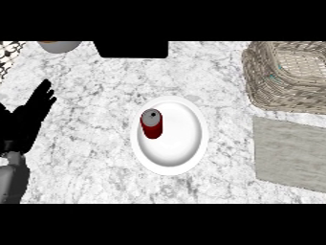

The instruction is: Pick the cupcake from the placemat and place it in the basket

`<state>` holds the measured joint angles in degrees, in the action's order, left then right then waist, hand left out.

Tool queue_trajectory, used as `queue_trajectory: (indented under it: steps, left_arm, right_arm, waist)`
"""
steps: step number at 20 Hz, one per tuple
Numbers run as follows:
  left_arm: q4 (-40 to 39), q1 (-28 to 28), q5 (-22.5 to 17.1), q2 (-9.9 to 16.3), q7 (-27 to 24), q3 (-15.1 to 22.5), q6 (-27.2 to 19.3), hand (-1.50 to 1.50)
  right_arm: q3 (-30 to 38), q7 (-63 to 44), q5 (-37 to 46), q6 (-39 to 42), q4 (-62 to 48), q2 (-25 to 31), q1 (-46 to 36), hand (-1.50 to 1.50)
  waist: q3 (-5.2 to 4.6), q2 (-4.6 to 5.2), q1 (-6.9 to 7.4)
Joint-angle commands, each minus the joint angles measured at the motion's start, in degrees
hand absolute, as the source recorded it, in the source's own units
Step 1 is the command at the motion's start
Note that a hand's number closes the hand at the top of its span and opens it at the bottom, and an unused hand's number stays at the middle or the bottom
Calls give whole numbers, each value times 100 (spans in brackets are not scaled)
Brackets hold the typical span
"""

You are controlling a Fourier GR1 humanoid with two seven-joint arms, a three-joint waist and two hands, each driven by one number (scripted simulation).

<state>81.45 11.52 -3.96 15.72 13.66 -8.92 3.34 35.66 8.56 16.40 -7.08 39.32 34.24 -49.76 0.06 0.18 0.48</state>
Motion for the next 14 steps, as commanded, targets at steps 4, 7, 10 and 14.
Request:
queue_trajectory:
  steps: [4,7,10,14]
  left_arm:
    - [-42,184,74,-33,86,-20,-132,0]
    - [171,-39,62,-178,-4,64,-136,0]
    - [-90,70,35,-1,-128,-31,36,0]
    - [48,53,170,-228,22,191,-118,0]
  right_arm:
    - [880,125,-885,1316,-788,1404,386,-150]
    - [1056,272,-1045,2033,-1376,1976,664,-150]
    - [938,629,-915,2680,-1734,2417,1033,-150]
    - [1025,1158,-971,3353,-2092,2876,1476,-150]
  waist:
    - [7,17,-36]
    - [14,33,41]
    - [19,58,44]
    - [25,49,54]
